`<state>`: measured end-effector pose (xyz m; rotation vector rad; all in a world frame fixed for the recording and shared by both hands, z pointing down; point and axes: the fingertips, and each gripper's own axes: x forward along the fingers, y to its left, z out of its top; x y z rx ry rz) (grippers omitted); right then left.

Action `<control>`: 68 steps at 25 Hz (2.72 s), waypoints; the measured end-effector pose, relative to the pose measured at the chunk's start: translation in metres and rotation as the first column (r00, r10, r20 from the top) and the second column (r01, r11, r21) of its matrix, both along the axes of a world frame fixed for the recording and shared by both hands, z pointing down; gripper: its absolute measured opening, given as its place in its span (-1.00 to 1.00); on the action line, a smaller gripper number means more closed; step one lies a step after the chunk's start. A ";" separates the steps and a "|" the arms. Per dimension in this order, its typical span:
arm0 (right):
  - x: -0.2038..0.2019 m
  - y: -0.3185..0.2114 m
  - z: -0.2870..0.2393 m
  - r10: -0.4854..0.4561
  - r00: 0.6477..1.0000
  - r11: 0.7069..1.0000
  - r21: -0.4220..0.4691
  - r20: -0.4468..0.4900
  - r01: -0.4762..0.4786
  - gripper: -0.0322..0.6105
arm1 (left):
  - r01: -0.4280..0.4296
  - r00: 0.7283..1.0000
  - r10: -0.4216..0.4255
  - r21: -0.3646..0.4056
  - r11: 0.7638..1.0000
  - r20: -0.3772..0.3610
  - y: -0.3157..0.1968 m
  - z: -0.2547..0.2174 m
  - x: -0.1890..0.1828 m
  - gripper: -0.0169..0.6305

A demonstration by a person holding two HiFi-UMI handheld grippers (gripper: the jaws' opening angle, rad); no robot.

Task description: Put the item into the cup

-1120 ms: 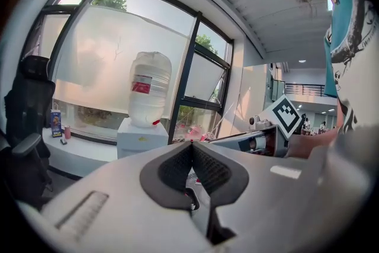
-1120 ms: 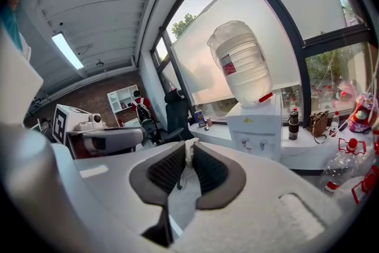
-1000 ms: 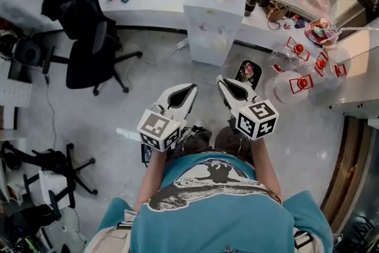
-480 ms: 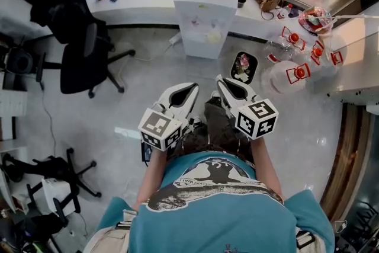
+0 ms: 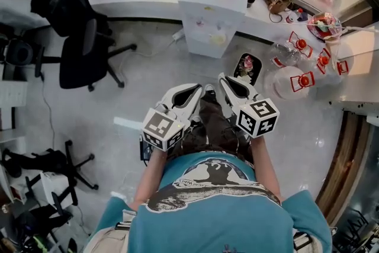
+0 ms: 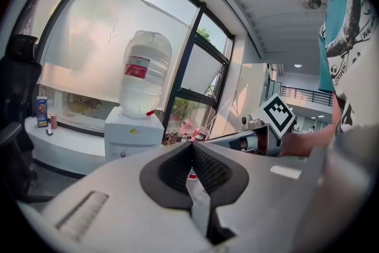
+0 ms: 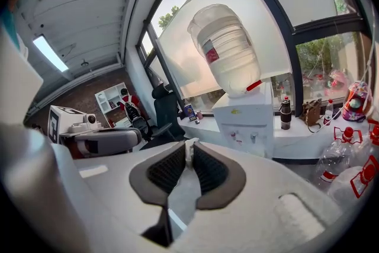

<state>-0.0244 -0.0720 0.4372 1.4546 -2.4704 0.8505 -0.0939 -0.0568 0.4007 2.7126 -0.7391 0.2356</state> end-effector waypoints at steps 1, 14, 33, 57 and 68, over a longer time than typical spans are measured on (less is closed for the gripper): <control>0.003 -0.008 0.001 -0.002 1.000 1.000 -0.004 -0.002 0.002 -0.77 | -0.006 1.000 0.006 -0.002 1.000 -0.005 -0.006 0.001 0.004 -0.91; 0.043 -0.108 0.053 -0.067 0.998 0.995 -0.080 -0.006 0.066 -0.77 | -0.032 0.998 0.032 0.016 0.999 0.053 -0.104 0.014 0.061 -0.91; 0.088 -0.191 0.194 -0.005 1.000 0.982 -0.189 -0.009 0.003 -0.77 | -0.034 0.988 0.049 -0.098 0.995 0.146 -0.158 0.092 0.099 -0.91; 0.102 -0.258 0.336 0.088 0.992 0.921 -0.371 -0.093 -0.117 -0.77 | 0.036 0.988 -0.014 -0.138 0.990 0.157 -0.201 0.121 0.101 -0.91; 0.105 -0.273 0.357 0.104 0.988 0.912 -0.386 -0.113 -0.141 -0.76 | 0.006 0.985 0.020 -0.147 0.989 0.174 -0.200 0.127 0.112 -0.91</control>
